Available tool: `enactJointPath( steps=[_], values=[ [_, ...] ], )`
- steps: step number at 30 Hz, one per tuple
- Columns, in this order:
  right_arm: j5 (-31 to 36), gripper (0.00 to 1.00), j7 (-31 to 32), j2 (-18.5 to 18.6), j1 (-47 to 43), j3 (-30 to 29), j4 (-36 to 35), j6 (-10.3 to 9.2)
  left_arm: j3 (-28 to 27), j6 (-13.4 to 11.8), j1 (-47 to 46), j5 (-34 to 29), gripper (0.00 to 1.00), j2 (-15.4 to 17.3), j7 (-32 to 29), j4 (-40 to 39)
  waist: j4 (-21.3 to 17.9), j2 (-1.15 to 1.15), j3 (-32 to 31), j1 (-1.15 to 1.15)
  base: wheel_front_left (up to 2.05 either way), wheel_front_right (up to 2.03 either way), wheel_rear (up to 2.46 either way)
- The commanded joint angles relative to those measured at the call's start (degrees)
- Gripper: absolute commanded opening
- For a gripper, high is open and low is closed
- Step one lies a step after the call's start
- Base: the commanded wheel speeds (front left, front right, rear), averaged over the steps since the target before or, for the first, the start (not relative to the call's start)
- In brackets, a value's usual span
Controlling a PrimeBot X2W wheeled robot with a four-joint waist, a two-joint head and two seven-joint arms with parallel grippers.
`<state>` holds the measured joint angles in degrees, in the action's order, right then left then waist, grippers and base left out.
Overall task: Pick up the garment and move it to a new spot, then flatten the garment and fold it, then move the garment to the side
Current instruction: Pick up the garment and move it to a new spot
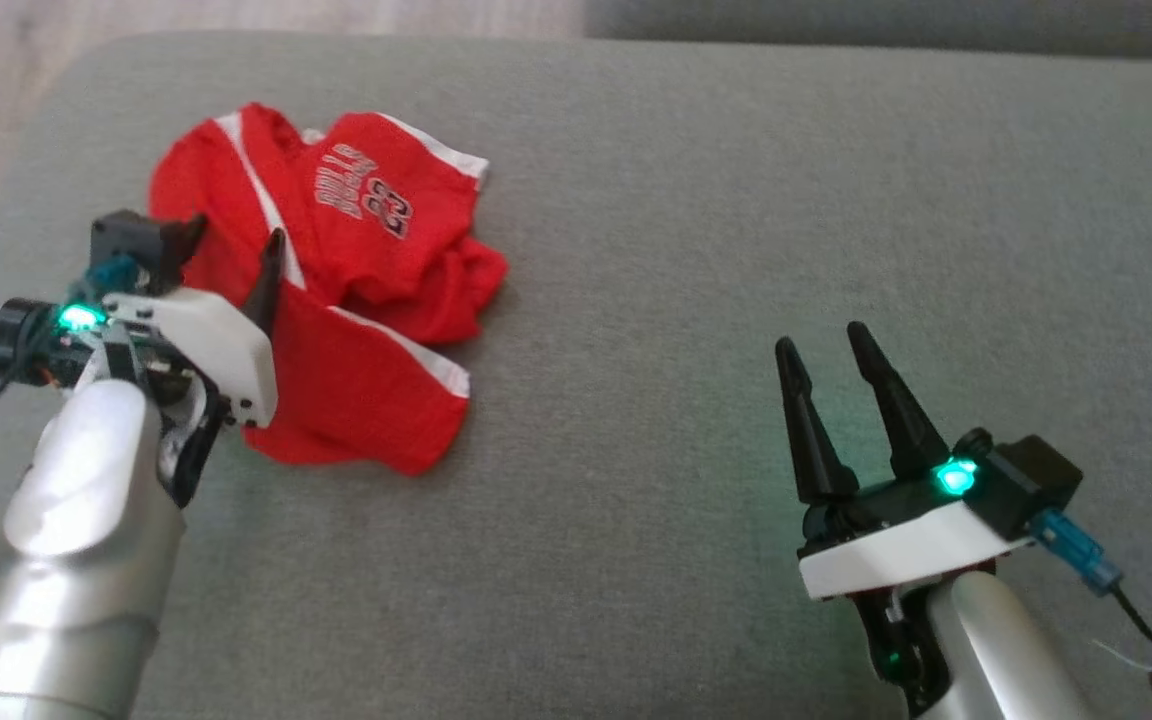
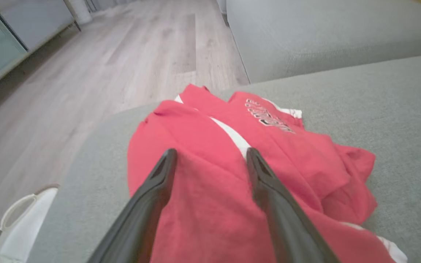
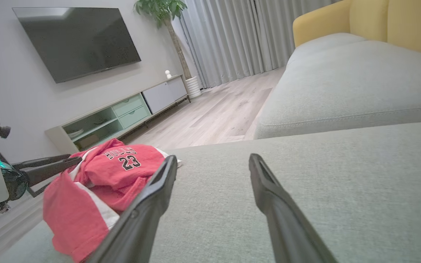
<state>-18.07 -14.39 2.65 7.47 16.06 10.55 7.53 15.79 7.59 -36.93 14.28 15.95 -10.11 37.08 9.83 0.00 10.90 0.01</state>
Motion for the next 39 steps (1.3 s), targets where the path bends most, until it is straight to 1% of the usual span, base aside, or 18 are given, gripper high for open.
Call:
enactJointPath(
  steps=[1, 5, 6, 7, 11, 15, 19, 21, 23, 26, 31, 35, 39],
  values=[
    [0.29, 1.0, -0.61, 0.22, 2.11, 1.13, -2.18, -0.04, -0.63, -0.12, -3.54, 2.33, 1.0, 3.35, -1.45, 0.04, -2.21, 0.0, 2.19, -0.01, 0.0, 0.0, 0.0],
    [0.28, 1.0, -0.61, 0.22, 2.81, 1.01, -2.31, -0.04, 1.0, -0.11, -5.24, 6.7, 1.0, 4.7, -3.37, 3.7, -3.41, 0.0, 3.18, -0.01, 0.0, 0.0, 0.0],
    [0.27, 1.0, -0.61, 0.22, 2.87, 0.93, -2.34, -0.04, 1.17, -0.11, -5.47, 7.52, 0.63, 4.8, -3.44, 4.41, -3.61, 0.0, 3.25, -0.01, 0.0, 0.0, 0.0],
    [0.25, 1.0, -0.61, 0.22, 2.92, 0.85, -2.32, -0.04, 1.11, -0.11, -5.67, 8.24, 0.0, 4.91, -2.94, 4.84, -3.78, 0.0, 3.26, -0.01, 0.0, 0.0, 0.0],
    [0.25, 1.0, -0.61, 0.22, 2.99, 0.8, -2.03, -0.04, 0.38, -0.11, -6.67, 9.81, 0.0, 5.18, 1.56, 5.41, -4.3, 0.0, 2.56, -0.01, 0.0, 0.0, 0.0],
    [0.26, 1.0, -0.61, 0.22, 2.51, 0.74, -1.54, -0.04, -0.93, -0.16, -7.09, 10.73, 0.0, 4.92, 6.67, 4.16, -4.44, 0.0, 0.48, -0.01, 0.0, 0.0, 0.0],
    [0.09, 1.0, -0.61, 0.22, 1.62, 0.78, -0.91, -0.04, -2.66, -0.78, -6.8, 12.28, 0.0, 4.29, 10.27, 0.39, -4.19, 0.0, -2.28, -0.01, 0.0, 0.0, 0.0],
    [0.04, 1.0, -0.61, 0.22, 1.34, 0.8, -0.78, -0.04, -3.02, -0.95, -6.54, 12.69, 0.0, 4.1, 10.84, -0.99, -4.07, 0.0, -2.96, -0.01, 0.0, 0.0, 0.0],
    [0.0, 1.0, -0.61, 0.22, 0.68, 0.86, -0.6, -0.04, -3.76, -1.41, -5.76, 13.65, 0.0, 3.53, 11.63, -4.16, -3.83, 0.0, -4.25, -0.01, 0.0, 0.0, 0.0],
    [-0.19, 1.0, -0.61, 0.22, -0.19, 0.77, -0.42, -0.04, -4.56, -2.26, -3.85, 15.31, 0.0, 2.29, 11.6, -9.64, -3.41, 0.0, -5.84, -0.01, 0.0, 0.0, 0.0],
    [-0.17, 1.0, -0.61, 0.22, -0.9, 0.83, -0.26, -0.04, -3.33, -3.61, 0.23, 16.97, 0.0, -0.23, 8.68, -19.48, -3.66, 0.0, -6.87, -0.01, 0.0, 0.0, 0.0],
    [-0.3, 1.0, -0.61, 0.22, -0.27, 0.47, -0.89, -0.04, -1.15, -5.01, 2.97, 17.02, 0.0, -2.14, 6.23, -25.93, -5.49, 0.0, -6.4, -0.01, 0.0, 0.0, 0.0],
    [-0.42, 1.0, -0.61, 0.22, 1.03, -0.04, -1.74, -0.04, 1.45, -5.93, 4.4, 16.95, 0.0, -4.43, 4.34, -29.5, -8.83, 0.0, -4.96, -0.01, 0.0, 0.0, 0.0]
  ],
)
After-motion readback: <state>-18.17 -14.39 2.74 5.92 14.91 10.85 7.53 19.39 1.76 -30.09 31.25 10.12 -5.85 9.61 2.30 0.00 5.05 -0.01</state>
